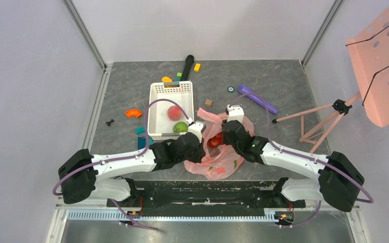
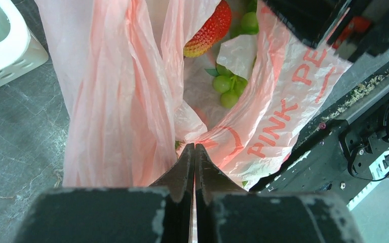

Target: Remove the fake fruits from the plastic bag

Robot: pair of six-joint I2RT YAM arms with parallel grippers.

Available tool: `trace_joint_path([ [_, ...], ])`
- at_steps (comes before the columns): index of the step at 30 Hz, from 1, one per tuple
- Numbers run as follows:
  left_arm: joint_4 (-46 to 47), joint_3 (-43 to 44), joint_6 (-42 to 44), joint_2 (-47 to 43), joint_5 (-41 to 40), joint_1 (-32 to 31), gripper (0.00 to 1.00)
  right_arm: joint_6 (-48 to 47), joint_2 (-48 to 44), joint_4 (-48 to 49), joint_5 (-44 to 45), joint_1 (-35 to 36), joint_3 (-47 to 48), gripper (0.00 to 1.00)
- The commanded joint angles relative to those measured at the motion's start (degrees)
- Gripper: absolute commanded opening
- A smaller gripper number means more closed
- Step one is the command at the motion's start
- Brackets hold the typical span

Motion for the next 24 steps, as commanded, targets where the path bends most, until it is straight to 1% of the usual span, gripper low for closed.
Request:
trace_joint_path([
  [1,2.54,0.04,-0.85,0.68,-0.67,-0.08,0.02,4.35,-2.86,1.93,3.28,-3.61,-2.46,0.26],
  [4,2.95,0.18,-0.72,1.42,-0.18,-0.04,0.02,4.79,-3.44,1.88,2.15,-6.07,-4.22,0.27],
  [8,3.34,0.34,-0.58,2.32,0.27,-0.01,0.02,5.65,-3.99,0.41,2.17,-7.33,-5.65,0.30],
  [12,3.63,0.67,-0.38,3.18,0.75,-0.08,0.02,6.71,-5.64,-1.52,2.85,-7.54,-6.75,0.45],
  [15,3.86,0.97,-0.33,3.87,1.23,-0.08,0.02,7.34,-7.23,-1.44,2.48,-8.06,-8.64,0.62],
  [17,4.12,1.11,-0.35,4.20,1.50,-0.02,0.02,7.48,-7.90,-0.20,1.30,-8.84,-9.94,0.68],
  [20,4.28,1.42,-0.33,4.77,1.90,-0.03,0.02,7.45,-7.82,2.68,-1.65,-10.16,-11.58,0.71],
  [24,4.42,1.45,-0.33,4.97,2.20,-0.06,0.02,8.07,-6.06,6.08,-4.93,-11.83,-12.51,0.71],
])
